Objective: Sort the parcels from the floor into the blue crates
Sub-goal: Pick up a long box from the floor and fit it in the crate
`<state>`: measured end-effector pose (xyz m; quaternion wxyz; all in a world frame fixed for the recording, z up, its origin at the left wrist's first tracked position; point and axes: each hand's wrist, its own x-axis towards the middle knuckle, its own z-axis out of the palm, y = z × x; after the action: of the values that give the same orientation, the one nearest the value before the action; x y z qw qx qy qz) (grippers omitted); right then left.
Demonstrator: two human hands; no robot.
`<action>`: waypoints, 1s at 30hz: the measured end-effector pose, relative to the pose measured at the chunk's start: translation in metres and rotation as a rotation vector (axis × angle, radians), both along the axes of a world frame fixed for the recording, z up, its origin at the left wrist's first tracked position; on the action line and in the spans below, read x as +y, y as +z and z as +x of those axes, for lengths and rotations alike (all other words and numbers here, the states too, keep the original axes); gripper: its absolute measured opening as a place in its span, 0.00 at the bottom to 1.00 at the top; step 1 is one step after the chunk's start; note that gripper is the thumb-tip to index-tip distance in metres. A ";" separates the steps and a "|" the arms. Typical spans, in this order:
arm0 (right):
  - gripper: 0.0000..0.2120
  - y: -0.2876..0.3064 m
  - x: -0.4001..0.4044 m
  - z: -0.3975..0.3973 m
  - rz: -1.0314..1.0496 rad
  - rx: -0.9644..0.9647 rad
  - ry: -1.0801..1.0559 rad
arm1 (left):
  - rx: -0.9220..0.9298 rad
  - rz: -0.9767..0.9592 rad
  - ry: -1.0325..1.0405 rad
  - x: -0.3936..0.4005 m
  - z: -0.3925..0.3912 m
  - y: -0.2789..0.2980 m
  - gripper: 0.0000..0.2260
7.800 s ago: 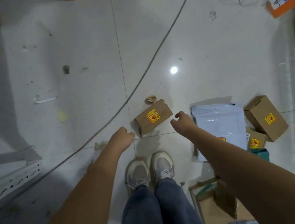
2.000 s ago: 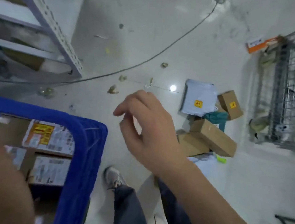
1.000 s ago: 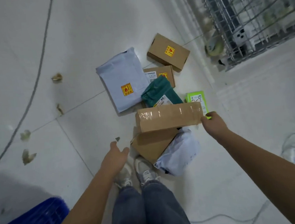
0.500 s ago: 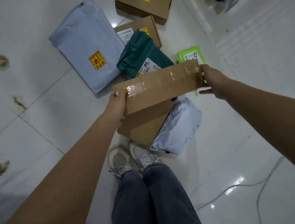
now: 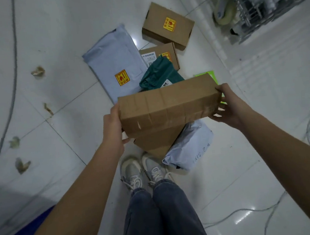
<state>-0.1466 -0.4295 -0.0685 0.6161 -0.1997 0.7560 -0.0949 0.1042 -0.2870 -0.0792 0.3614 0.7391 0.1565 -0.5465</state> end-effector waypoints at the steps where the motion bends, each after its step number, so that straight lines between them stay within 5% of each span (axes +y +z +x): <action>1: 0.15 0.007 0.002 0.004 0.011 -0.016 0.039 | -0.012 -0.008 0.025 0.002 0.002 0.007 0.17; 7: 0.13 0.055 0.026 0.021 0.056 -0.174 0.284 | -0.129 -0.045 0.137 0.025 0.021 0.048 0.08; 9: 0.18 0.073 0.036 0.033 -0.072 -0.182 0.335 | -0.118 -0.040 0.128 0.033 0.031 0.063 0.09; 12: 0.40 0.105 0.057 0.059 -0.331 -0.144 0.384 | -0.072 -0.019 0.105 0.044 0.042 0.082 0.20; 17: 0.50 0.148 0.114 0.115 -0.847 -0.122 0.762 | 0.144 -0.035 0.247 0.055 0.056 0.111 0.36; 23: 0.41 0.153 0.176 0.154 -1.677 -0.111 1.424 | 0.474 -0.336 0.365 0.092 0.078 0.116 0.30; 30: 0.21 0.158 0.222 0.130 -1.866 -0.263 1.726 | 0.276 -0.136 0.175 0.152 0.093 0.131 0.31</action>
<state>-0.0168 -0.2075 0.0893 0.1743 -0.9678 -0.0378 -0.1774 0.1976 -0.1352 0.0519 0.4317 0.6144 0.2311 -0.6187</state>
